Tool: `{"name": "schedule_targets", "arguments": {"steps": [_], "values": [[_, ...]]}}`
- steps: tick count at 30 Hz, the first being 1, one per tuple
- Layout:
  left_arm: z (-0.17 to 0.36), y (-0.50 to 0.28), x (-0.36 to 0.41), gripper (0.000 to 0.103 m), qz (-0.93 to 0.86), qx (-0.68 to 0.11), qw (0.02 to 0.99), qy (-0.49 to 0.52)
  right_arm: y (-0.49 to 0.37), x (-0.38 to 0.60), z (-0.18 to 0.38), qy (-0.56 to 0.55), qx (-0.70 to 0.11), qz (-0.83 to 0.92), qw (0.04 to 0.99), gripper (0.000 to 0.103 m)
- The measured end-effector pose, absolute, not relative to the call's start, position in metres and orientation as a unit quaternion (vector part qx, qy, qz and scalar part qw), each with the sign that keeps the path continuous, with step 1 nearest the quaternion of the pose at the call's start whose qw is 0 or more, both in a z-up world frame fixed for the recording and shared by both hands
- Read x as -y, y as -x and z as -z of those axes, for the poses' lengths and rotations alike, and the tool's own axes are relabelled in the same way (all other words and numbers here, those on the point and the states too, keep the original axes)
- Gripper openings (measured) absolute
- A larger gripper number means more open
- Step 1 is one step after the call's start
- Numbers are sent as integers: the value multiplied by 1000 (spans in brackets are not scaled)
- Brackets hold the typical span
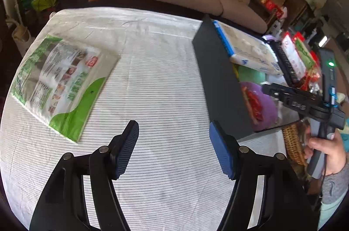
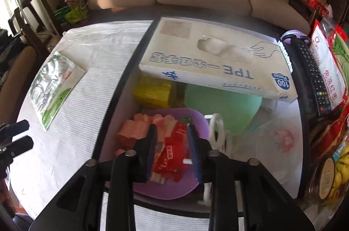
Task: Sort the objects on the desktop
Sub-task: 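Carry the red candy into the black box and open the right gripper, then grasp the edge of the green seaweed bag with the left gripper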
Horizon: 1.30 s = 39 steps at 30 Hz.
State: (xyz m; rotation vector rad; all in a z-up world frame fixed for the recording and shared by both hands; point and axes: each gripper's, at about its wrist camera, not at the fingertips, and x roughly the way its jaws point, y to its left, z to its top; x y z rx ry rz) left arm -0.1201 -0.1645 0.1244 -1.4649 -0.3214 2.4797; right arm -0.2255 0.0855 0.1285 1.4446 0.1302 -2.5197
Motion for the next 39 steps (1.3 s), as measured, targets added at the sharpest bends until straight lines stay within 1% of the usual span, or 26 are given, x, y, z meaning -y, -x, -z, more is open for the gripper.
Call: {"name": "schedule_targets", "arguments": {"steps": [1, 4, 5, 6, 8, 12, 15, 19, 23, 26, 28, 31, 34, 37, 39], "values": [[-121, 120, 177, 68, -849, 117, 115, 502, 225, -90, -130, -490, -33, 863, 119, 40], [-109, 121, 230, 78, -850, 146, 75, 501, 217, -96, -141, -476, 0, 870, 131, 41], [-105, 122, 248, 79, -850, 152, 57, 502, 212, -93, -147, -468, 6, 872, 142, 43], [-99, 122, 269, 79, -848, 161, 39, 503, 207, -87, -153, -458, 5, 876, 149, 44], [-89, 124, 312, 79, -844, 182, 6, 504, 195, -68, -164, -437, -4, 884, 166, 51], [-77, 131, 390, 80, -842, 187, -50, 504, 179, -16, -168, -420, -18, 881, 216, 54], [-75, 140, 429, 81, -844, 184, -72, 499, 173, 35, -154, -426, -17, 867, 259, 56], [-65, 160, 468, 83, -845, 178, -88, 496, 176, 95, -116, -447, -13, 845, 295, 56], [-49, 180, 493, 83, -848, 148, -104, 499, 192, 138, -70, -473, 26, 826, 306, 56], [-33, 195, 507, 83, -844, 141, -107, 506, 214, 158, -46, -477, 52, 825, 298, 56], [-27, 200, 515, 83, -845, 145, -110, 503, 231, 163, -35, -483, 76, 823, 289, 56], [-19, 208, 525, 83, -845, 172, -97, 497, 261, 168, -28, -479, 101, 832, 262, 56], [-8, 216, 527, 83, -842, 189, -78, 499, 293, 166, -18, -491, 143, 823, 246, 59], [2, 225, 522, 83, -836, 193, -53, 511, 313, 170, -6, -506, 157, 813, 242, 60], [5, 228, 513, 81, -836, 178, -42, 517, 318, 173, -3, -499, 162, 814, 248, 61]]}}
